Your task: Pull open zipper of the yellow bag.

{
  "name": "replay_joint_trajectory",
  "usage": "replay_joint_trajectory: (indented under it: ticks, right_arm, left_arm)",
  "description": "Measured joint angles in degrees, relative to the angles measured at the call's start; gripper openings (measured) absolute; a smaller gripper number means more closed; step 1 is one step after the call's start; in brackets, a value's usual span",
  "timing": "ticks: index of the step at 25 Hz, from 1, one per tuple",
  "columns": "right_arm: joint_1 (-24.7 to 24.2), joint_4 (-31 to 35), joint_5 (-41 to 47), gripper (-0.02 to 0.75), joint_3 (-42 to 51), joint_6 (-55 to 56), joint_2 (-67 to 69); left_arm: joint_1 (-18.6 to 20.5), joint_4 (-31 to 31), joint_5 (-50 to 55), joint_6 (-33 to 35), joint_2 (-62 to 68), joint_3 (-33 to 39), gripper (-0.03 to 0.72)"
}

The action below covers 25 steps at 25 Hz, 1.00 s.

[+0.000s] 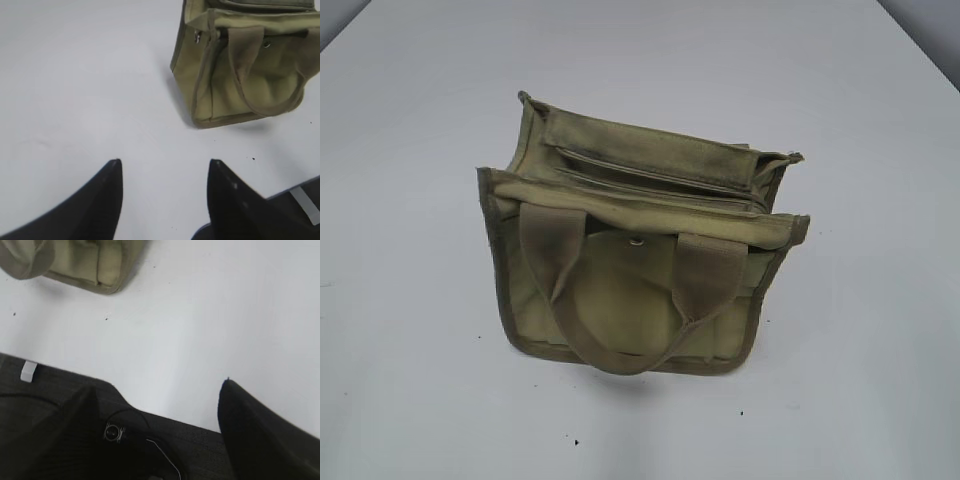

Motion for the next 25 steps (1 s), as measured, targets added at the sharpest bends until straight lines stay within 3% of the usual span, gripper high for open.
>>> replay_joint_trajectory:
  ticks: [4, 8, 25]
  right_arm:
    - [-6.74, 0.90, -0.22, 0.572, 0.00, 0.00, -5.82]
    - [-7.97, 2.12, -0.37, 0.572, 0.00, 0.05, -14.13]
    - [-7.97, 3.25, -0.78, 0.572, -0.05, 0.05, -17.80]
  left_arm:
    - [6.34, 0.00, 0.00, 0.00, 0.00, 0.00, 0.407]
    - [10.94, 0.00, 0.00, 0.00, -0.43, 0.00, 0.387]
    - [11.38, -0.05, -0.01, 0.00, -1.74, 0.18, 0.337]
